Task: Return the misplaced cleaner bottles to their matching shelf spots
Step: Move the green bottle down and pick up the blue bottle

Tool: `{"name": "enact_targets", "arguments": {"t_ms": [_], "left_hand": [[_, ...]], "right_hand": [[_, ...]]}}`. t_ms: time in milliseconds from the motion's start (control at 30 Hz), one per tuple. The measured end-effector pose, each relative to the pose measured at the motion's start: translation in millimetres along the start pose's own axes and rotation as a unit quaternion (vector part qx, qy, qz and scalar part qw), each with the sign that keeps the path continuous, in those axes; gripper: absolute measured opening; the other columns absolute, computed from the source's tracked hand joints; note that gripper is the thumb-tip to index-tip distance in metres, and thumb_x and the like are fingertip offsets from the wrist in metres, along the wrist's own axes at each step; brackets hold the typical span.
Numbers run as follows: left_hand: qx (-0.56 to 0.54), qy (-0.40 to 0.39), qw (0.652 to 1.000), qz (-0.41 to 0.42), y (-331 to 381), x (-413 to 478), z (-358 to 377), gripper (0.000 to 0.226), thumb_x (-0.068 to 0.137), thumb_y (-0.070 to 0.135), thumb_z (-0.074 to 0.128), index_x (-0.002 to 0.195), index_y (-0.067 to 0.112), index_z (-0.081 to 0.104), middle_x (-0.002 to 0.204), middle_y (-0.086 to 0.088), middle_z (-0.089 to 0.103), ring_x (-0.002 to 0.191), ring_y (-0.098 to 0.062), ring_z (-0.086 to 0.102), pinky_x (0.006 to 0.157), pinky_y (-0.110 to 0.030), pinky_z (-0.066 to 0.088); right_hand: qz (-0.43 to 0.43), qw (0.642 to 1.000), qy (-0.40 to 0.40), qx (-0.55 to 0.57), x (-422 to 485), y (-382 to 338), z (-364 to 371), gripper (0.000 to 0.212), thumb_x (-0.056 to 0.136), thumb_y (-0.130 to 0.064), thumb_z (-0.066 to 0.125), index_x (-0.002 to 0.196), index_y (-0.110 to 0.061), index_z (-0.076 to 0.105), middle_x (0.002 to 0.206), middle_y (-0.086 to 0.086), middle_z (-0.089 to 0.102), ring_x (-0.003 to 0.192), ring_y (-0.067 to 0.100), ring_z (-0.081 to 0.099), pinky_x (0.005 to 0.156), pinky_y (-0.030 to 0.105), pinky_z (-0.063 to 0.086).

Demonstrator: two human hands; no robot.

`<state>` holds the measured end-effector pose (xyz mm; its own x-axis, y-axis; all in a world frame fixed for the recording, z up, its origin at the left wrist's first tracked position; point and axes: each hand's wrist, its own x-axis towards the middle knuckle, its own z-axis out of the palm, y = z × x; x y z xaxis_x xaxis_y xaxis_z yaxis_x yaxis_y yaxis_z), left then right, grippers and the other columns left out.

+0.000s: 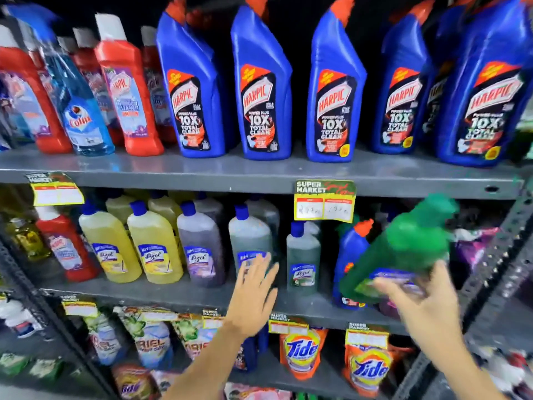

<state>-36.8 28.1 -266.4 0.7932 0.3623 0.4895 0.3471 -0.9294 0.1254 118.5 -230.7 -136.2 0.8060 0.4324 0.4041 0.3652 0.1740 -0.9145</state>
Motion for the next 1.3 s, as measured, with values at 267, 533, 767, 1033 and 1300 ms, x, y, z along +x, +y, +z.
{"name": "enact_targets", "arguments": {"t_ms": [267,533,767,1033,1300], "left_hand": [[0.028,-0.262,0.965,0.010,-43.5,-44.0,63.3,0.068,0.100,0.060,0.017,0.147,0.015,0.036,0.154,-0.006,0.034,0.143,-0.023,0.029,0.110,-0.040,0.016],[-0.011,-0.238,0.971,0.020,-44.1,-48.9,65.4,0.077,0.093,0.062,0.038,0.150,0.011,0.032,0.157,-0.011,0.029,0.144,-0.028,0.025,0.118,-0.046,0.016],[-0.013,-0.198,0.980,0.033,-41.6,-50.4,64.0,0.080,0.094,0.066,0.025,0.154,0.013,0.020,0.161,-0.008,0.017,0.148,-0.022,0.006,0.119,-0.037,-0.006],[0.028,-0.225,0.974,0.024,-39.3,-47.1,61.1,0.081,0.091,0.064,0.008,0.156,0.015,0.003,0.161,-0.002,-0.005,0.149,-0.022,-0.008,0.115,-0.035,-0.016],[0.044,-0.252,0.967,-0.005,-33.3,-48.6,62.3,0.079,0.091,0.061,0.004,0.155,0.015,0.000,0.162,-0.004,-0.006,0.148,-0.022,-0.008,0.116,-0.038,-0.014]], "right_hand": [[0.072,0.991,-0.056,-0.100,-19.4,125.9,96.4,0.071,0.068,-0.011,0.088,0.117,-0.047,0.051,0.110,-0.007,0.071,0.101,0.018,0.069,0.091,0.043,0.054],[0.097,0.983,-0.067,-0.139,-3.2,150.6,131.8,0.070,0.075,-0.006,0.080,0.125,-0.039,0.044,0.115,-0.002,0.066,0.107,0.016,0.065,0.096,0.028,0.049],[0.097,0.974,-0.099,-0.179,-11.1,163.2,126.9,0.072,0.081,-0.037,0.076,0.142,-0.022,0.039,0.127,0.001,0.056,0.120,0.015,0.056,0.102,0.045,0.048],[0.014,0.963,0.208,-0.173,-14.4,158.0,82.3,0.060,0.086,-0.033,0.059,0.138,-0.009,0.043,0.129,0.013,0.047,0.119,0.036,0.047,0.103,0.041,0.038],[0.142,0.954,0.100,-0.245,21.8,173.7,64.1,0.091,0.068,-0.058,0.078,0.140,-0.017,0.040,0.135,0.006,0.056,0.123,0.027,0.055,0.105,0.043,0.044]]}}
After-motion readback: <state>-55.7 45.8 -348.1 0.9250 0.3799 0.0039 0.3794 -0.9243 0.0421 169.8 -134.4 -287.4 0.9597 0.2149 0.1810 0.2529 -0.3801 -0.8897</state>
